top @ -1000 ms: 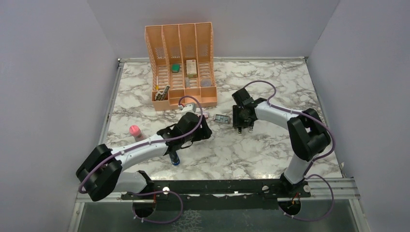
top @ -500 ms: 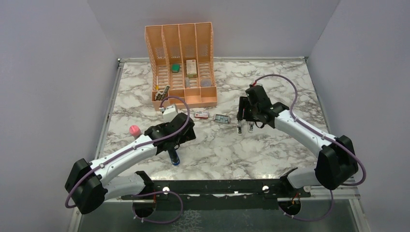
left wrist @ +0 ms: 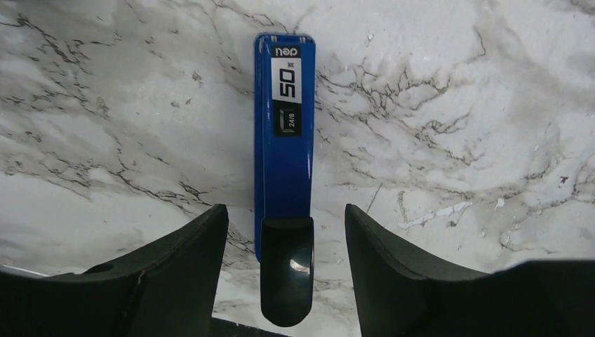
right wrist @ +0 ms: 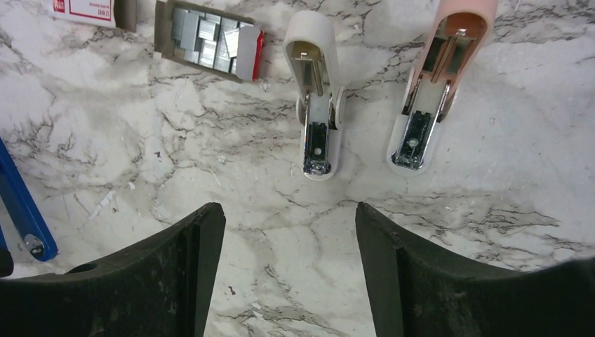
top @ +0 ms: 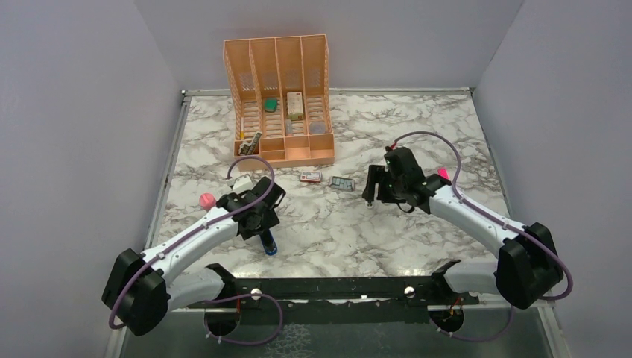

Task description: Load the staples into the stapler

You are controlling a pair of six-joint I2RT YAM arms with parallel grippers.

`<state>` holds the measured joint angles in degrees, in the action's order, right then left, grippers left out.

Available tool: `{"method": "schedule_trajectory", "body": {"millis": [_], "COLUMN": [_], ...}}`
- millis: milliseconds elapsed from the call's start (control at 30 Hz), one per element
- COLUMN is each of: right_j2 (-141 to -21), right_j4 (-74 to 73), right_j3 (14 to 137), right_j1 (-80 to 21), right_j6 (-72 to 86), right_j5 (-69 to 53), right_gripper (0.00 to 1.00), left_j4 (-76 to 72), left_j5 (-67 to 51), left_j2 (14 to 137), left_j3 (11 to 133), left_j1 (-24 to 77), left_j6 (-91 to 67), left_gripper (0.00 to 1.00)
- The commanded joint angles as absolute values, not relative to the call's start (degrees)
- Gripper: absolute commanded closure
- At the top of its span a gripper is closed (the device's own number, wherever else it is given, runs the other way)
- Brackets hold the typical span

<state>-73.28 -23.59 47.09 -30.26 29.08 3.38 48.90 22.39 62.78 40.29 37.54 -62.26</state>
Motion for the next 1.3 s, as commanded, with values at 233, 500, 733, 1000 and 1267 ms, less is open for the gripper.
{"method": "schedule_trajectory", "body": {"millis": [233,500,733,1000,1267], "right_j2": [-71.2,-67.9,-65.9,-65.1,-64.3], "right_j4": [-22.1,-25.4,-24.1,-22.9,-23.7], "right_j3": [45.5,45.4,42.1,38.1,38.3], "right_j1": [-30.0,-30.0,-30.0,-30.0,-30.0], "right_j6": [29.5,29.9,31.9,34.5,32.9], "right_j5": [-0.3,3.1,0.4,-3.7,-7.6], "right_gripper": [0.32,0.32,0.32,0.32,0.32], "left_j4": [45.7,46.3,42.1,38.9,37.5], "left_j5": [10.6,3.8,3.8,8.0,9.4], "left_j2": [69.0,71.4,79.2,90.1,92.3], "left_j3": [43.9,52.2,56.3,61.5,61.9], "left_j1": [37.0,40.0,48.0,54.1,55.0], "left_j6": [-53.2,-47.5,-47.4,-49.5,-48.7], "left_gripper": [0.68,0.97,0.97,0.98,0.74]}}
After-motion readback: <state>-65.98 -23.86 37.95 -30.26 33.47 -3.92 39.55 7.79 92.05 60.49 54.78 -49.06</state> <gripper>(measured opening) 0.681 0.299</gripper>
